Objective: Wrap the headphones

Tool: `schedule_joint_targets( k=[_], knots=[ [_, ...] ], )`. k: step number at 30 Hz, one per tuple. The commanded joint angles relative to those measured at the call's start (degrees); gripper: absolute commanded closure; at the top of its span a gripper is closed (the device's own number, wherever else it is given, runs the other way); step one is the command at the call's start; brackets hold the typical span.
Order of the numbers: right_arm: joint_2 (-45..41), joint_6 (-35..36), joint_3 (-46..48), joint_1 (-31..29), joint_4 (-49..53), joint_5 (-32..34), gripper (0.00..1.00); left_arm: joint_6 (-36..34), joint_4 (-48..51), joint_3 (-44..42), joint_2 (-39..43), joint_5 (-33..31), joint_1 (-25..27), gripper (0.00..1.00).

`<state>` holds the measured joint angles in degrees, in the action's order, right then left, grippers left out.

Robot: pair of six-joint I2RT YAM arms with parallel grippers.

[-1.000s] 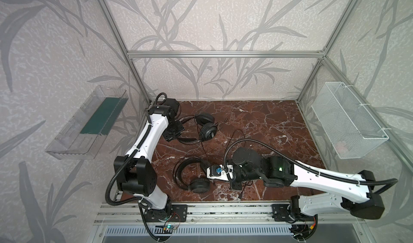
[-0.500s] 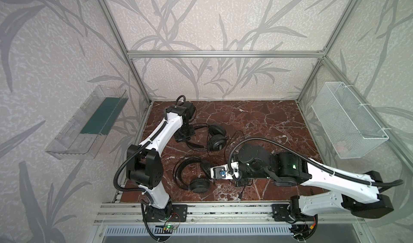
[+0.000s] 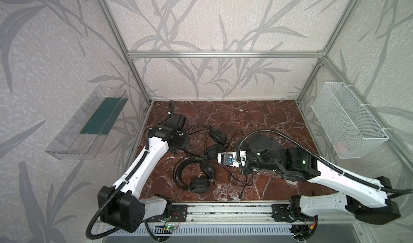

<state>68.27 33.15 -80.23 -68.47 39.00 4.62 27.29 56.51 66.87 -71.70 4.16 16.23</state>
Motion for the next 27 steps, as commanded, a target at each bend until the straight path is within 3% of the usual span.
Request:
schedule_joint_targets(
  k=[1,7,17,22,27],
  knots=[
    [0.56,1.41,-3.13,0.88,-1.84,-1.57,1.0,-2.53,-4.57,-0.6,1.06,6.38,1.7,1.0],
    [2.68,4.18,-6.56,4.26,0.61,-1.42,1.0,-4.78,-3.65,-0.07,1.5,6.47,4.46,1.0],
    [-4.42,3.14,-4.04,6.24,3.27,-5.28,1.0,-5.13,-2.33,0.64,2.22,-0.19,4.73,1.0],
    [-6.34,3.0,-1.25,6.25,2.78,-4.3,1.0,-5.56,-1.03,1.38,3.2,-5.04,4.77,1.0],
    [-6.26,4.54,-1.14,6.33,2.28,-1.35,1.0,-6.85,-2.02,-0.4,5.43,-5.06,5.58,1.0]
  ],
)
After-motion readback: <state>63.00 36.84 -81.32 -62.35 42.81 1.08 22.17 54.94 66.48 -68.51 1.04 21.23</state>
